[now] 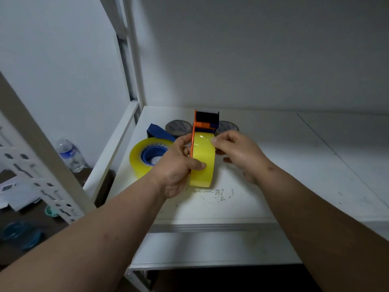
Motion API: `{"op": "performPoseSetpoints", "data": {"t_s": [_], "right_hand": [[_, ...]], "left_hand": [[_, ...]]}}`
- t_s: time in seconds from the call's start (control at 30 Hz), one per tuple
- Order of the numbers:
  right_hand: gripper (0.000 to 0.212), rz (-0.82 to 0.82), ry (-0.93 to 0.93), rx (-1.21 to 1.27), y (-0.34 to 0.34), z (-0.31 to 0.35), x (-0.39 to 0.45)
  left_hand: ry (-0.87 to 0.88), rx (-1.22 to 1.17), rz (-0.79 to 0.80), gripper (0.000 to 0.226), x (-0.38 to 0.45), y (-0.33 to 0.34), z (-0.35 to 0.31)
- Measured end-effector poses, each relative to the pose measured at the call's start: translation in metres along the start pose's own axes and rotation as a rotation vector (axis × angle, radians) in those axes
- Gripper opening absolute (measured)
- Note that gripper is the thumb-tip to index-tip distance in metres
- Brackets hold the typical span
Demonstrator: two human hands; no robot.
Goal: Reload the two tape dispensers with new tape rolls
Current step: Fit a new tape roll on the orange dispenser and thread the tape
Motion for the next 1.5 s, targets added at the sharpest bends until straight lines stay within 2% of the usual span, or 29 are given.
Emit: {"op": "performPoseSetpoints", "data": {"t_s": [0.17, 0.37, 0.47, 0.63, 0.73, 0.9, 1.1, 1.2, 1.3, 1.4, 1.5], "right_hand": [[0.031, -0.126, -0.129, -0.082, -0.002, 0.012, -0.003], [0.025, -0.101, -0.372, -0.185, -0.003, 0.031, -0.015], [0.012, -0.104, -0.378, -0.156, -0.01, 0.035, -0.013], [0.017, -0.043, -0.328, -0.069, -0.021, 0.041, -0.008], [0.016, -0.033, -0.367, -0.171, -0.019, 0.045, -0.01], [0.013, -0.209, -0.595, -0.541, -0.024, 0.063, -0.016], [0.018, -0.435, -0.665, -0.682, -0.029, 0.072, -0.018], [0.019, -0.483, -0.638, -0.728, -0.024, 0.076, -0.014], [0.019, -0.506, -0.595, -0.78, -0.017, 0.076, -0.009], [0.016, -0.528, -0.557, -0.813, -0.014, 0.076, -0.008], [0.015, -0.528, -0.525, -0.82, -0.011, 0.076, -0.006]], "left_hand": [[0.0, -0.001, 0.006, 0.084, -0.005, -0.002, 0.002], [0.026, -0.017, -0.032, 0.078, -0.007, -0.002, 0.005], [0.046, 0.016, -0.074, 0.074, -0.009, 0.002, 0.005], [0.115, 0.038, -0.152, 0.059, -0.012, 0.01, 0.001], [0.153, 0.044, -0.192, 0.056, -0.013, 0.014, 0.002], [0.211, 0.049, -0.254, 0.044, -0.014, 0.013, 0.003], [0.243, 0.136, -0.361, 0.039, -0.011, 0.007, -0.005], [0.197, 0.177, -0.349, 0.038, -0.009, 0.0, -0.01], [0.121, 0.219, -0.237, 0.043, -0.007, -0.002, -0.009], [0.048, 0.179, -0.138, 0.052, -0.006, -0.003, -0.002], [0.063, 0.128, -0.113, 0.051, -0.006, -0.005, -0.004]]}}
Point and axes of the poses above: each hand's wrist, its own x-axis towards the middle knuckle, its own y-axis out of the palm, z = x × y, the point moved 10 cm from there along x, towards the middle knuckle, and after that the axes turned 12 degrees about -z, right-handed, at the moved point
